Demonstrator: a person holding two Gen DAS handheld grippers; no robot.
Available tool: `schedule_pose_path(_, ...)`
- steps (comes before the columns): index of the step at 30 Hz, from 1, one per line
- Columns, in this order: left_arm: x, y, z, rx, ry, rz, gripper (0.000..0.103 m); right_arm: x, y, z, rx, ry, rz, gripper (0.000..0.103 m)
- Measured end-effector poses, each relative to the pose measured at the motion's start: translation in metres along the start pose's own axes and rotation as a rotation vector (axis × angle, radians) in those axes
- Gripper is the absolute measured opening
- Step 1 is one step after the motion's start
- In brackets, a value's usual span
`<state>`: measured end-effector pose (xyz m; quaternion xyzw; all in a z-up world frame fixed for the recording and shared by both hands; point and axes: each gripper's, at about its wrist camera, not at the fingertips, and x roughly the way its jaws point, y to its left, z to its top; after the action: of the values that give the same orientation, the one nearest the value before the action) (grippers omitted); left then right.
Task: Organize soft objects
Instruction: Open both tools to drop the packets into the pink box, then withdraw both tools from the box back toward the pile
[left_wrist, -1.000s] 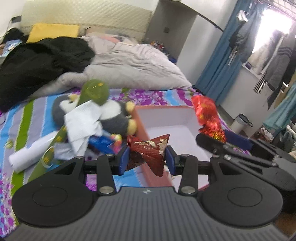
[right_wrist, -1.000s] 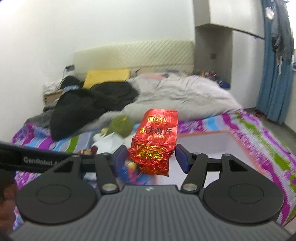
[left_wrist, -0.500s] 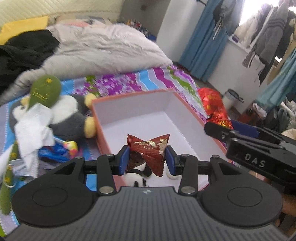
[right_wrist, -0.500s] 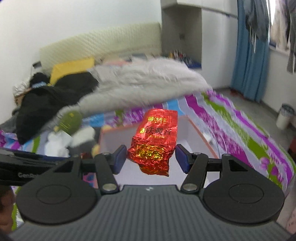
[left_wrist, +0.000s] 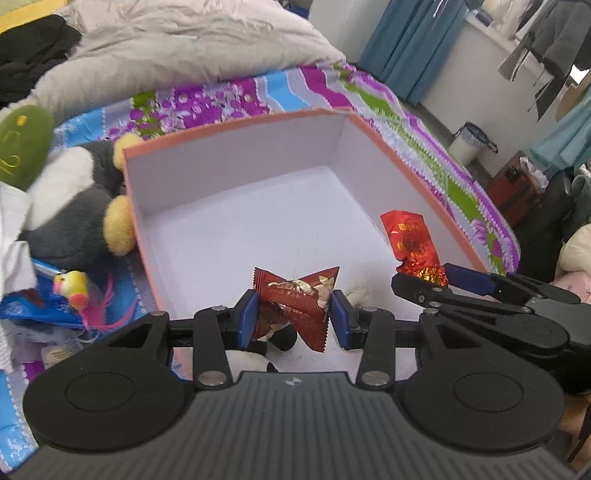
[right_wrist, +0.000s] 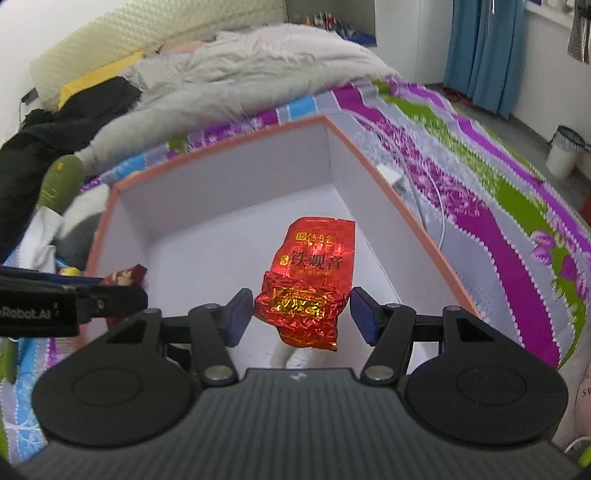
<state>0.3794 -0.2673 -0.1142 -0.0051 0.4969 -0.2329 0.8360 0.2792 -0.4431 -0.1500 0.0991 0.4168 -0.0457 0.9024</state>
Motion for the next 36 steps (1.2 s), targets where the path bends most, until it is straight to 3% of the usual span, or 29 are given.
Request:
schedule_pose_path(4, 0.019, -0.006, 0.004, 0.017, 0.021, 0.0, 0.049, 0.014, -0.008, -0.003, 0.018, 0.032, 0.007, 0.063)
schedule_pose_path(7, 0.025, -0.011, 0.005, 0.027, 0.034, 0.004, 0.056, 0.019, -0.01, -0.004, 0.021, 0.05, 0.0, 0.064)
schedule_pose_path(13, 0.014, -0.015, 0.003, 0.038, 0.015, 0.008, 0.057, 0.002, -0.009, -0.003, 0.034, 0.017, 0.006, 0.064)
schedule_pose_path(22, -0.059, -0.021, -0.01, 0.06, -0.099, 0.014, 0.057, -0.061, 0.014, -0.004, 0.014, -0.1, 0.033, 0.064)
schedule_pose_path(36, -0.194, -0.01, -0.072, 0.044, -0.271, 0.035, 0.057, -0.161, 0.064, -0.031, -0.04, -0.264, 0.092, 0.064)
